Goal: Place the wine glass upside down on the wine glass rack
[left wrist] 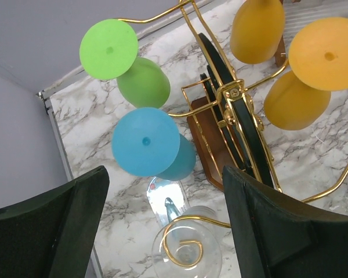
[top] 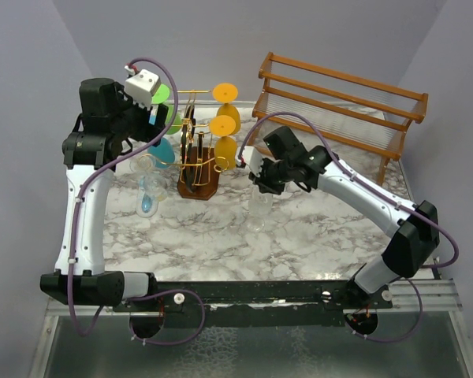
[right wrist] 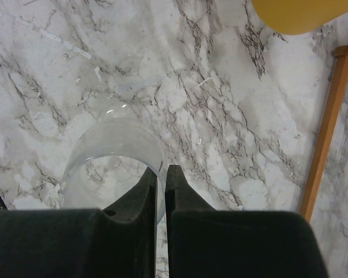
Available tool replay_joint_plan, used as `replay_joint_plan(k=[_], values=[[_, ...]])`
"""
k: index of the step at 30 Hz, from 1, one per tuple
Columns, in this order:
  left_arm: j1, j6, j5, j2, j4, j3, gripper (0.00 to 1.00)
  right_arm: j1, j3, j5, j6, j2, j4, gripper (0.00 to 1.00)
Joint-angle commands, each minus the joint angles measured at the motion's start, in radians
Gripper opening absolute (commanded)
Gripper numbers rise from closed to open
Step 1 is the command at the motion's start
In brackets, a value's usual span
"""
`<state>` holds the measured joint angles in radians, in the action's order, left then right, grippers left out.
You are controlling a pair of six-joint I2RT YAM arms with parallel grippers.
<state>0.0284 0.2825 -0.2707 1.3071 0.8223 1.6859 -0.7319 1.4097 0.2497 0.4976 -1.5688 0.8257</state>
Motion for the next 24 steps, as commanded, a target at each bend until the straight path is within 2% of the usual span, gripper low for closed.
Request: replay_joint_plan(k=[1,10,13,18,24], values=[[0.039,-0.017,0.022,-0.016,-0.042,-0.015,0.82,-0.004,0.039,-0.077,-0.005,0.026,-0.016,0.02],[0.052,-0.064,-0.168,0.022,-0.024,0.038,0.9,-0.003,0.044,-0.232,0.057,0.141,-0.086,0.01],[0.053,-0.107,-0.208,0.024,-0.041,0.059,0.98,-0.003,0.048,-0.274,0.078,0.194,-0.121,0.01],[0.054,-0.187,-0.247,0.04,-0.071,0.095,0.99,-0.003,0.032,-0.298,0.071,0.312,-0.236,0.01],[0.071,-0.255,-0.325,0.083,-0.066,0.118,0.99,-0.003,0.11,-0.361,0.055,0.381,-0.293,0.01]])
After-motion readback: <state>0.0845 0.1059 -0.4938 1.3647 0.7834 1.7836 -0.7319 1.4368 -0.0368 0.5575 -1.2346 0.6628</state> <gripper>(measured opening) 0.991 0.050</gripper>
